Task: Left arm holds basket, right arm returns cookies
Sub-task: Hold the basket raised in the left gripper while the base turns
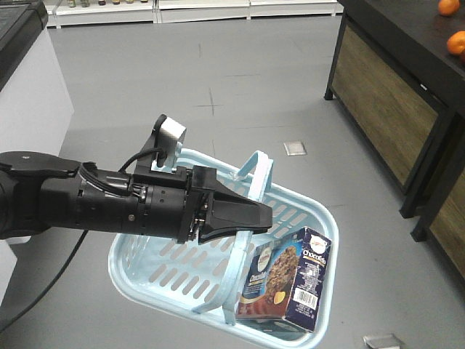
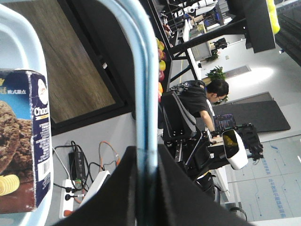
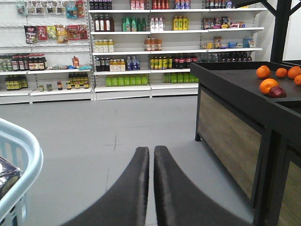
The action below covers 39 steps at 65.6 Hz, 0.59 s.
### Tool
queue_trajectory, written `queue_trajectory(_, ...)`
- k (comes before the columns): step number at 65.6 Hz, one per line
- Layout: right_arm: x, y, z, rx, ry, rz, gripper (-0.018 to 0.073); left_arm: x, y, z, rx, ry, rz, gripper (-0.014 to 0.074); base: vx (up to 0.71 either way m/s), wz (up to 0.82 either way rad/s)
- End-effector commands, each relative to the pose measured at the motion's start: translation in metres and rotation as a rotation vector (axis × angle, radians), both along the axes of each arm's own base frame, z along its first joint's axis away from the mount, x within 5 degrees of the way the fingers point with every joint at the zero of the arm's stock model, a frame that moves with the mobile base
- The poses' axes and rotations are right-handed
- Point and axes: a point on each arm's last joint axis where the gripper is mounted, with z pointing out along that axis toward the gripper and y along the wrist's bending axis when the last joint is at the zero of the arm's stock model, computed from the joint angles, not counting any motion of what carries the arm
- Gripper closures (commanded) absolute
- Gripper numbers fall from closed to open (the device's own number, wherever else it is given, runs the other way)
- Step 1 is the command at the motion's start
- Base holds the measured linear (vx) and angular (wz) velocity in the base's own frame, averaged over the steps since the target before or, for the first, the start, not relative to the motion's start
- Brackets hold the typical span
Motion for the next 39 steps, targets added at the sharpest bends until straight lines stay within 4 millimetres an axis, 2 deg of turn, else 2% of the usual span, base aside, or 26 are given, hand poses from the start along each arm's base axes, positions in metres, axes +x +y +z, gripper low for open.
queue_trajectory(1,-0.0006,0.0007,0.0012,-0.01,-0.068,0.008,0.0566,-0.0056,-0.0005,0.0331,-0.155,-0.033,0.001,0.06,0.32,0.02)
queue_trajectory(39,-0.0006,0.0007,0.0012,-0.01,-0.068,0.008,0.0566,-0.0056,-0.0005,0.0331,-0.155,-0.033,0.001,0.06,0.36,0.08)
